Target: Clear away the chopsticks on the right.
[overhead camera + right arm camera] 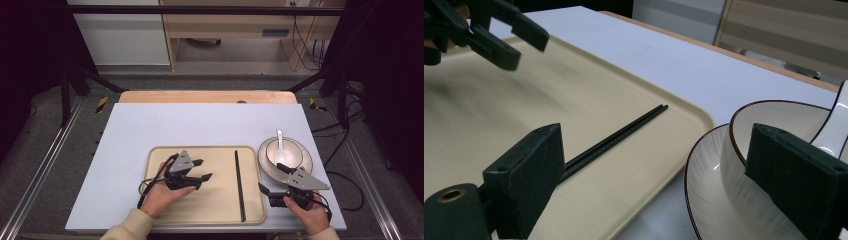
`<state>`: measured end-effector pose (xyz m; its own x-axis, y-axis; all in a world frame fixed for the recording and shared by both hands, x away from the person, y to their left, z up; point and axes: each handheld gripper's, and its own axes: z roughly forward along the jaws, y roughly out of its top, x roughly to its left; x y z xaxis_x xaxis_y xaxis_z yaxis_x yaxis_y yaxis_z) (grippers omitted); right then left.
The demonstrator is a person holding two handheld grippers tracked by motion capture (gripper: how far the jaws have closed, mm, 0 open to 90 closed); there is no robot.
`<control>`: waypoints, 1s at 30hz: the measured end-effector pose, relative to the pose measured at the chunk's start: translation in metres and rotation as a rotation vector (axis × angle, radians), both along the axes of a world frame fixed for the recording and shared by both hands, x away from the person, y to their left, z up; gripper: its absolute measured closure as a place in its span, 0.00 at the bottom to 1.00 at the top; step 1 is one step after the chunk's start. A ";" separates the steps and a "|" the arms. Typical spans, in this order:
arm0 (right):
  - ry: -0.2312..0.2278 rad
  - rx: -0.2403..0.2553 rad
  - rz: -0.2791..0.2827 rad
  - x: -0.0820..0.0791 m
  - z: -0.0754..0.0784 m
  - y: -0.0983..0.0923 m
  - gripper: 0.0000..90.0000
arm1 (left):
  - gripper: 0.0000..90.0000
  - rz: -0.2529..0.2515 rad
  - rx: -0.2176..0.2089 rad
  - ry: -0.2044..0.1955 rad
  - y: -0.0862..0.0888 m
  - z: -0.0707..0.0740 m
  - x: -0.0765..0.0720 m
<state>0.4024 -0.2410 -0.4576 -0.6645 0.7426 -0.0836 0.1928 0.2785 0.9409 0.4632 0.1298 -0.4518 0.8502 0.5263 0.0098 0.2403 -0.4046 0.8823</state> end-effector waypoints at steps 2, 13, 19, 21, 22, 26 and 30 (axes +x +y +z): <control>0.002 -0.002 -0.002 0.000 0.000 0.001 0.09 | 0.32 0.026 -0.020 -0.021 0.015 0.001 -0.001; 0.001 -0.005 -0.010 0.003 -0.001 0.005 0.10 | 0.14 0.121 -0.044 -0.072 0.080 0.005 0.012; -0.002 -0.006 -0.014 0.004 -0.001 0.005 0.10 | 0.09 0.168 -0.102 -0.108 0.113 0.009 0.006; -0.003 -0.006 -0.016 0.004 -0.001 0.005 0.10 | 0.07 0.188 -0.124 -0.124 0.125 0.009 0.003; -0.004 -0.006 -0.018 0.004 -0.001 0.005 0.10 | 0.07 0.199 -0.129 -0.129 0.131 0.010 0.001; -0.005 -0.001 -0.026 0.005 -0.001 0.004 0.09 | 0.06 0.229 -0.160 -0.157 0.150 0.009 -0.009; -0.004 0.004 -0.033 0.005 0.000 0.003 0.09 | 0.05 0.248 -0.187 -0.188 0.163 0.010 -0.020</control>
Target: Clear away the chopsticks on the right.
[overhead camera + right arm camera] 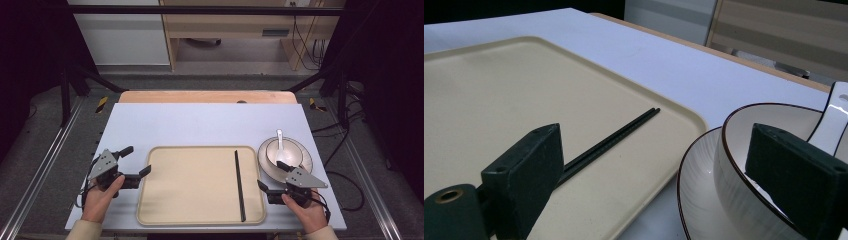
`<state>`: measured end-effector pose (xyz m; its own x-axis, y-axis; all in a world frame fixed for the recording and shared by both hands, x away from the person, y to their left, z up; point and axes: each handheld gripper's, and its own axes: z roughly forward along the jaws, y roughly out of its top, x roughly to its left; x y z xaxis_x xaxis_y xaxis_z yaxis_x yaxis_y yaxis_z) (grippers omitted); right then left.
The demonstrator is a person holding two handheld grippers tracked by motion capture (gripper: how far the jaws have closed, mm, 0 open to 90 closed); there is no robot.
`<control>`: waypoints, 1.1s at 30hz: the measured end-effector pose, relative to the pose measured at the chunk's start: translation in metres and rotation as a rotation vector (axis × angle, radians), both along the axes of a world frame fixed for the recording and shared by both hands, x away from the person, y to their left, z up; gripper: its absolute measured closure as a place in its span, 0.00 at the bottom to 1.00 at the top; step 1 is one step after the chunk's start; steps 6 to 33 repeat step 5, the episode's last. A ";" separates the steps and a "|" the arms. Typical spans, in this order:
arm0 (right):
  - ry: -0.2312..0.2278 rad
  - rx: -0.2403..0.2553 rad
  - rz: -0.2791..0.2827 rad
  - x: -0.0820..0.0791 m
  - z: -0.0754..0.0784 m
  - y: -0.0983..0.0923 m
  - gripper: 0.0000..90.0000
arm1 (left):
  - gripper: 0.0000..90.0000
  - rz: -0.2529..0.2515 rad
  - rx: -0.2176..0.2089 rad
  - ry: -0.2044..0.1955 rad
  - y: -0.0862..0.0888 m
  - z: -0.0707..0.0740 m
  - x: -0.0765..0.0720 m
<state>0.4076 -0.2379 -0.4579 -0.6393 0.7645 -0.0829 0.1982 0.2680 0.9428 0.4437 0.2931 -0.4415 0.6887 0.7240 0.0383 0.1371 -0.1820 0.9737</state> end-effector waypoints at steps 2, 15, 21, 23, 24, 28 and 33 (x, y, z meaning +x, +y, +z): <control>0.002 0.004 -0.004 0.000 0.000 0.000 0.09 | 0.05 -0.003 -0.008 -0.008 0.003 -0.001 -0.004; 0.006 0.011 -0.008 0.001 0.001 0.001 0.08 | 0.03 -0.007 0.000 -0.018 0.005 -0.003 -0.008; 0.006 0.011 -0.008 0.001 0.001 0.001 0.08 | 0.03 -0.007 0.000 -0.018 0.005 -0.003 -0.008; 0.006 0.011 -0.008 0.001 0.001 0.001 0.08 | 0.03 -0.007 0.000 -0.018 0.005 -0.003 -0.008; 0.006 0.011 -0.008 0.001 0.001 0.001 0.08 | 0.03 -0.007 0.000 -0.018 0.005 -0.003 -0.008; 0.006 0.011 -0.008 0.001 0.001 0.001 0.08 | 0.03 -0.007 0.000 -0.018 0.005 -0.003 -0.008; 0.006 0.011 -0.008 0.001 0.001 0.001 0.08 | 0.03 -0.007 0.000 -0.018 0.005 -0.003 -0.008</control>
